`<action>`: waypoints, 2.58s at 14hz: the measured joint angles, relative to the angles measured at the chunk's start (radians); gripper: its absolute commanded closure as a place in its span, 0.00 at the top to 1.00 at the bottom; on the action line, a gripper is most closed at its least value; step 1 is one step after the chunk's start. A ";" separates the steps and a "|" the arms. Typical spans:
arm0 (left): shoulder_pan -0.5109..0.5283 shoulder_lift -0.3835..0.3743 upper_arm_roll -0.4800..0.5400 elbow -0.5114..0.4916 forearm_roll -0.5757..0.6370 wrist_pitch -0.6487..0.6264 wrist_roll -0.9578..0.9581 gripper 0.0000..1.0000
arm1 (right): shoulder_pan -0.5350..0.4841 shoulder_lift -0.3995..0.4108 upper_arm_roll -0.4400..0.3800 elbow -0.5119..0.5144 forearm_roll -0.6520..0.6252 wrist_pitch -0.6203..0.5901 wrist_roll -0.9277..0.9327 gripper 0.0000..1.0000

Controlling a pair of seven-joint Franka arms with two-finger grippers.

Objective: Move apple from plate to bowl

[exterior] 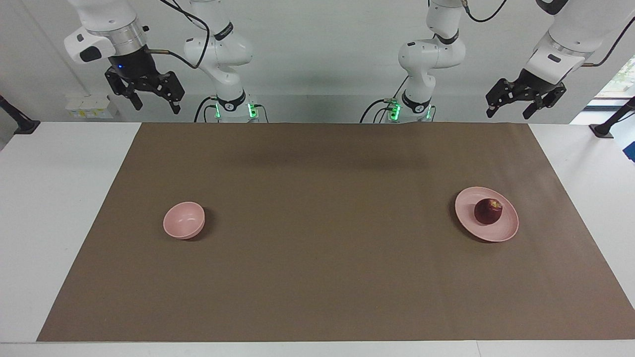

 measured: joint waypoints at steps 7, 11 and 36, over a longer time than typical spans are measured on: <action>0.003 -0.001 0.007 -0.002 0.000 -0.002 0.000 1.00 | -0.003 0.000 -0.004 0.001 0.056 0.015 -0.003 1.00; 0.003 -0.001 0.007 -0.005 0.000 -0.002 0.000 1.00 | -0.002 0.000 -0.004 0.000 0.056 0.015 -0.006 1.00; 0.079 0.073 0.025 -0.383 0.000 0.501 0.364 1.00 | -0.031 -0.037 -0.012 -0.054 0.216 -0.027 -0.084 1.00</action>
